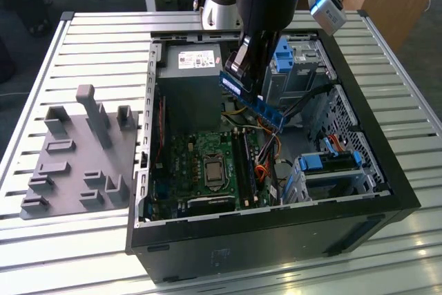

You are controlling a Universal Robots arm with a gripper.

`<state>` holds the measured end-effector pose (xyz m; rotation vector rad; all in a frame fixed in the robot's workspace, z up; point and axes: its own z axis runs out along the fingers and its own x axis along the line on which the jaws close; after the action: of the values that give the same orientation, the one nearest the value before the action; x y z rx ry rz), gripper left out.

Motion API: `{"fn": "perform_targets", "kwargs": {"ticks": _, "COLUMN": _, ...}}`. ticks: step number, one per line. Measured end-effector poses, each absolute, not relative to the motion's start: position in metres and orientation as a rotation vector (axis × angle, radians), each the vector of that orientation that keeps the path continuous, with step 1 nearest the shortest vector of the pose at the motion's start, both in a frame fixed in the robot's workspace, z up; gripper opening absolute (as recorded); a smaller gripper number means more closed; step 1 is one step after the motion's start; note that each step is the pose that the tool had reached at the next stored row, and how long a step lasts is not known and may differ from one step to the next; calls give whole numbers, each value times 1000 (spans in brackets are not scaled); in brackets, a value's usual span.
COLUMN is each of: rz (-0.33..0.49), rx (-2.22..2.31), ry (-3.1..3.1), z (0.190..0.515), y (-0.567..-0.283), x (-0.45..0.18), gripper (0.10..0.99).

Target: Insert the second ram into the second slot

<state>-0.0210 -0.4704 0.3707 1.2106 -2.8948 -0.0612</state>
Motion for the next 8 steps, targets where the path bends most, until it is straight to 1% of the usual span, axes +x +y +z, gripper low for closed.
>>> {"fn": "perform_targets", "kwargs": {"ticks": 8, "rz": -61, "rx": 1179, "ry": -2908, "z": 371, "y": -470, "x": -21, "gripper": 137}}
